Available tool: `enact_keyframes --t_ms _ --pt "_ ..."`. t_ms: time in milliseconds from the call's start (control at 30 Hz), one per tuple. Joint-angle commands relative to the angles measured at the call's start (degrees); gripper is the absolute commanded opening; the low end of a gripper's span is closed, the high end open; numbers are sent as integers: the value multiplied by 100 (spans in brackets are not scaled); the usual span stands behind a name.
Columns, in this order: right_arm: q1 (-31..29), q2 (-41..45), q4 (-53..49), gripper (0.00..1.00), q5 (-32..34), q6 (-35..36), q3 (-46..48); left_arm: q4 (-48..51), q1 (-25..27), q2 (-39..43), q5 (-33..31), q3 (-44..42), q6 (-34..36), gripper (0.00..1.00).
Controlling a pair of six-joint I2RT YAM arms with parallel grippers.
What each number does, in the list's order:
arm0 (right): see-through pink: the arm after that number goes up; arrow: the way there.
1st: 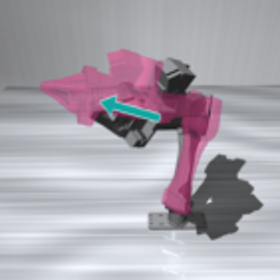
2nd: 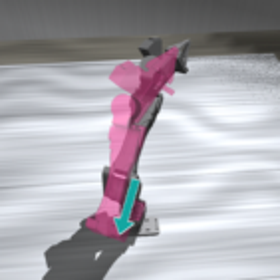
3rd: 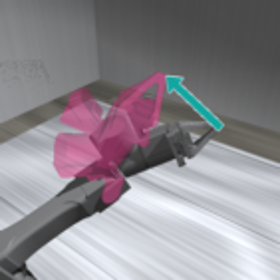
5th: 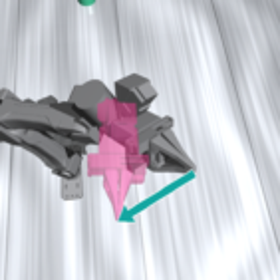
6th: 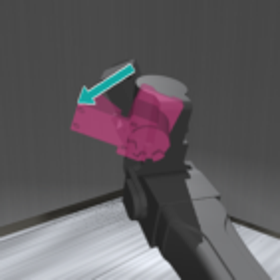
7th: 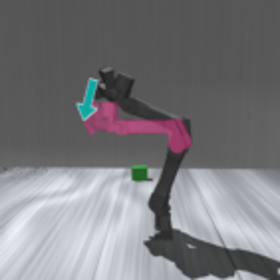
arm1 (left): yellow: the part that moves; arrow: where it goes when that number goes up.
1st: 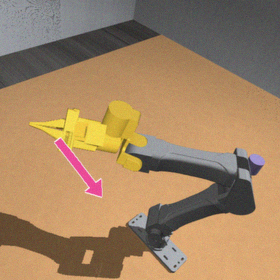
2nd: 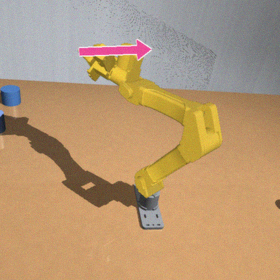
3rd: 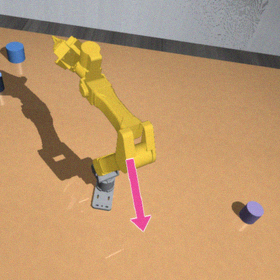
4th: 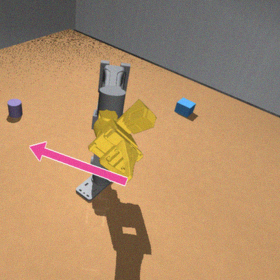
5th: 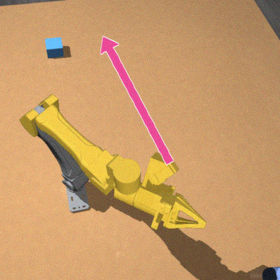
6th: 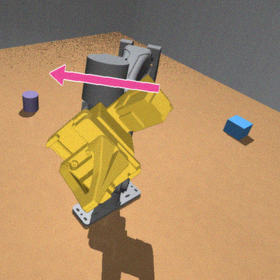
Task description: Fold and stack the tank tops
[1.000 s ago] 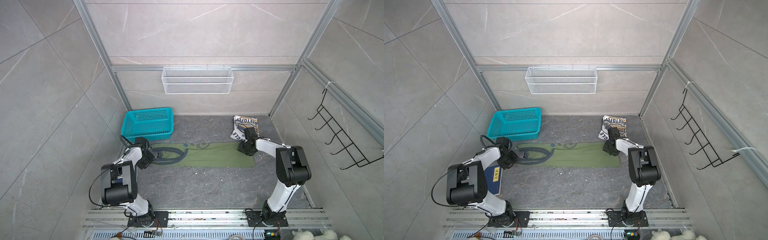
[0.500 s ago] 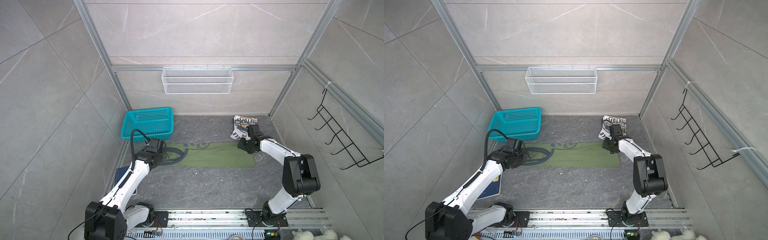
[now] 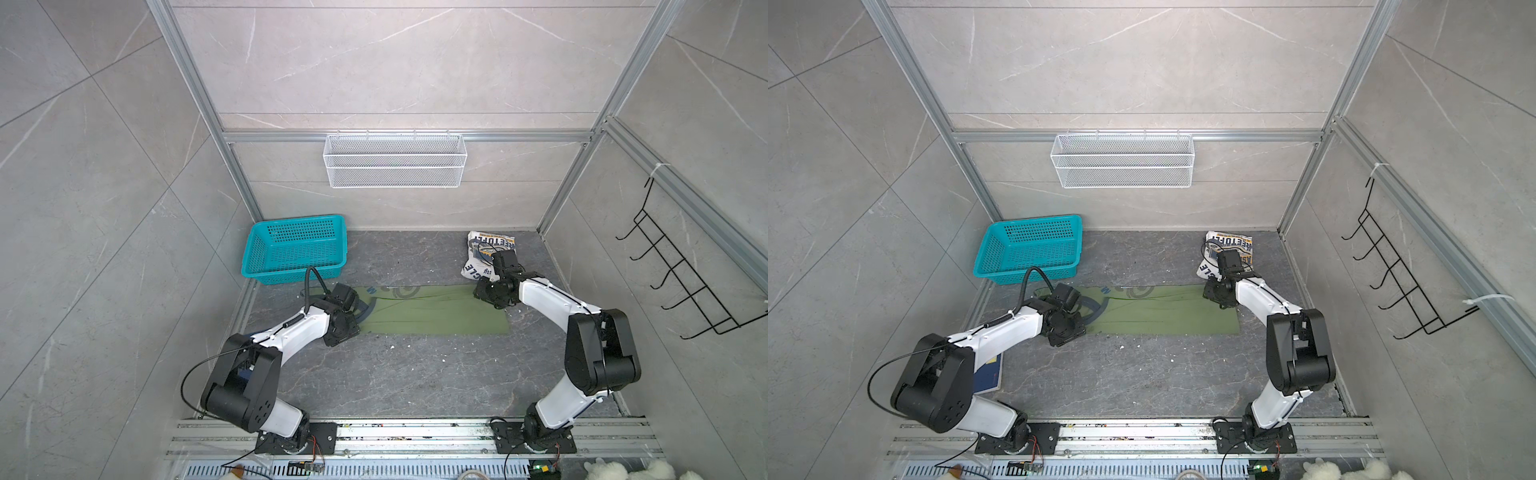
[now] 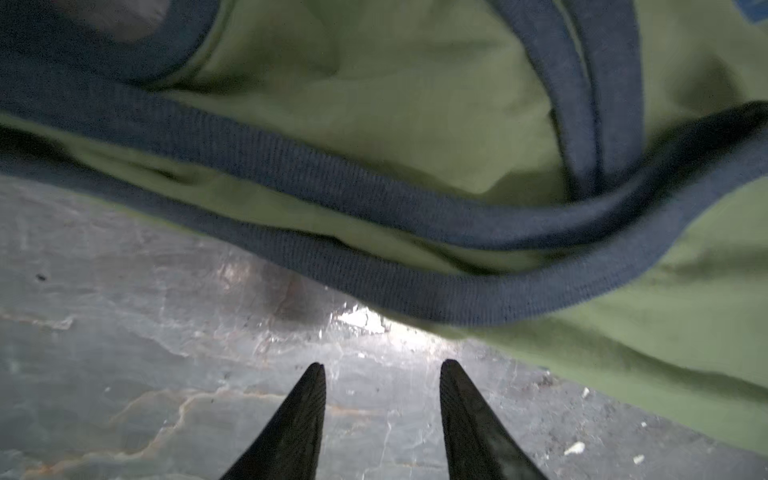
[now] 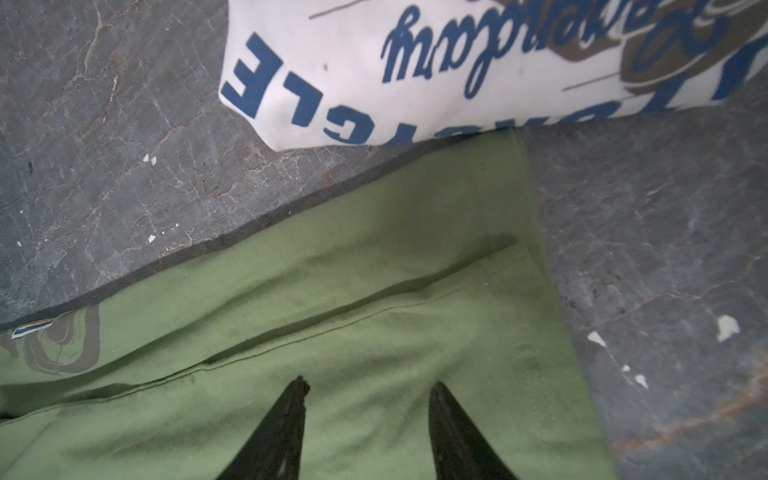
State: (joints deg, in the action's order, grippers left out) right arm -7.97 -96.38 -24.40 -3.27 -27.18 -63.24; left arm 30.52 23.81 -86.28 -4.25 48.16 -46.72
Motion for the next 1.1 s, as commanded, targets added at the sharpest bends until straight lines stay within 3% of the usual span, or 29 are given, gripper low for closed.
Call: enact_keyframes --t_ms 0,267,500,800,933,1067 --pt "-21 -114 -174 51 186 81 44 -334 -170 -253 64 247 100 47" --pt "18 -634 -366 51 539 -2 -77 -416 -1207 -457 -154 214 633 40" --pt "63 -969 -346 51 608 -58 -149 -354 -2351 -363 26 54 936 43" --pt "155 -798 -486 51 854 -33 -214 -345 -3133 181 -205 6 871 49" --pt "139 -592 -505 51 720 55 -185 -181 -3122 735 -455 62 821 51" --pt "1 -153 -434 51 484 133 -172 179 -2317 1353 -843 279 709 58"
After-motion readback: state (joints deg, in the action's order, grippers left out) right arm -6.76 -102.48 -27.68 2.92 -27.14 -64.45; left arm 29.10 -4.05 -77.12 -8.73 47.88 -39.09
